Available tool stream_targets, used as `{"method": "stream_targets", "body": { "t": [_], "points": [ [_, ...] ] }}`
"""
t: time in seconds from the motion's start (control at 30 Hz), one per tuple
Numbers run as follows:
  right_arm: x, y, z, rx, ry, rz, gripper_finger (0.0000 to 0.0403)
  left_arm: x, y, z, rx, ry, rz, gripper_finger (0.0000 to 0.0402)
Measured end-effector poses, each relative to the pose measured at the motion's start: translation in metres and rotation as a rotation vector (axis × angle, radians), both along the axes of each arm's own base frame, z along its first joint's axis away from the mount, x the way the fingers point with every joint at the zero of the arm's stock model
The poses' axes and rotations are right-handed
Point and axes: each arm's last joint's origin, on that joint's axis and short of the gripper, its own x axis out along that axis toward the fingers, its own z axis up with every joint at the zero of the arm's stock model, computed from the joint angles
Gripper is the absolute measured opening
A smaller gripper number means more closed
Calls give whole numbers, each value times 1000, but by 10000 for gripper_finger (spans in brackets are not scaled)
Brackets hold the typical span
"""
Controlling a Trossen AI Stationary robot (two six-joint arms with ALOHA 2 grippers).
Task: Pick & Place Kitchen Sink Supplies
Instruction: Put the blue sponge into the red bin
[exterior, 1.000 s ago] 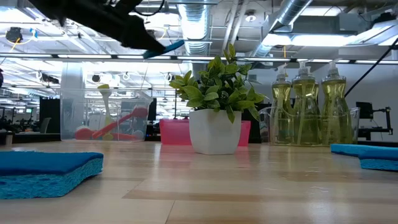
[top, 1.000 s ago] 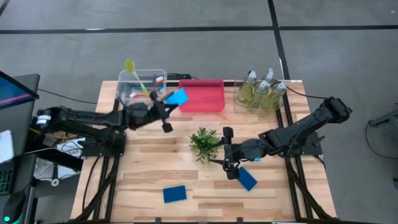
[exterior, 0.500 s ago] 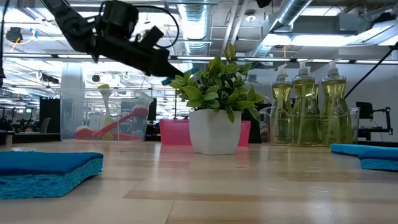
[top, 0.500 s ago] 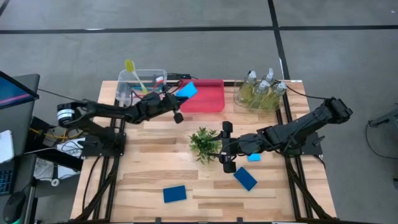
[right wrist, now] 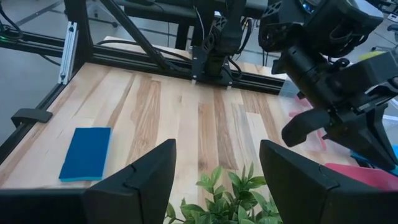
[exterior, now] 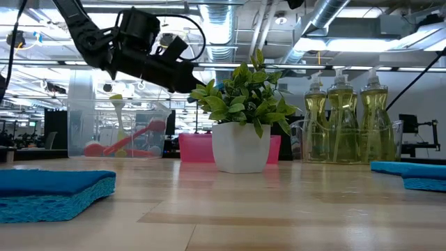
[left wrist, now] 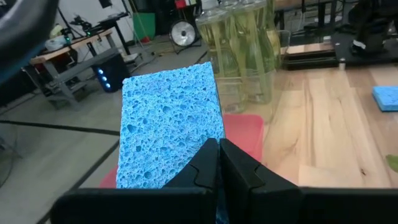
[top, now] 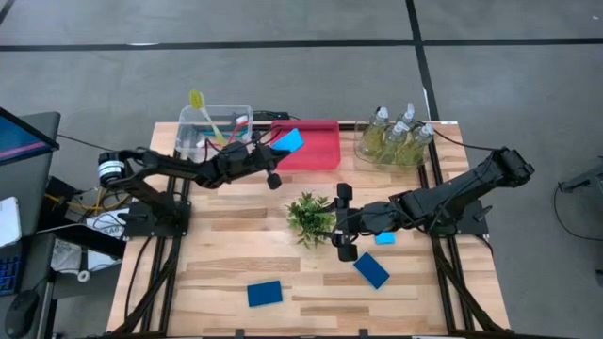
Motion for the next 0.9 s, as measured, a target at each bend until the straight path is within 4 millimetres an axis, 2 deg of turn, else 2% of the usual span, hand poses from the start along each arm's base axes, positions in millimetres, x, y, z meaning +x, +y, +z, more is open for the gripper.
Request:
{"method": "stream_targets", "body": {
  "t": [0.23, 0.57, 0.9],
  "points": [
    [0, 0, 0, 0, 0, 0, 226, 4, 2, -3, 16, -43, 8, 10],
    [0, 0, 0, 0, 0, 0, 226, 0, 16, 3, 38, -103, 68, 15],
    [0, 0, 0, 0, 0, 0, 226, -2, 19, 3, 32, -107, 99, 109]
  ]
}}
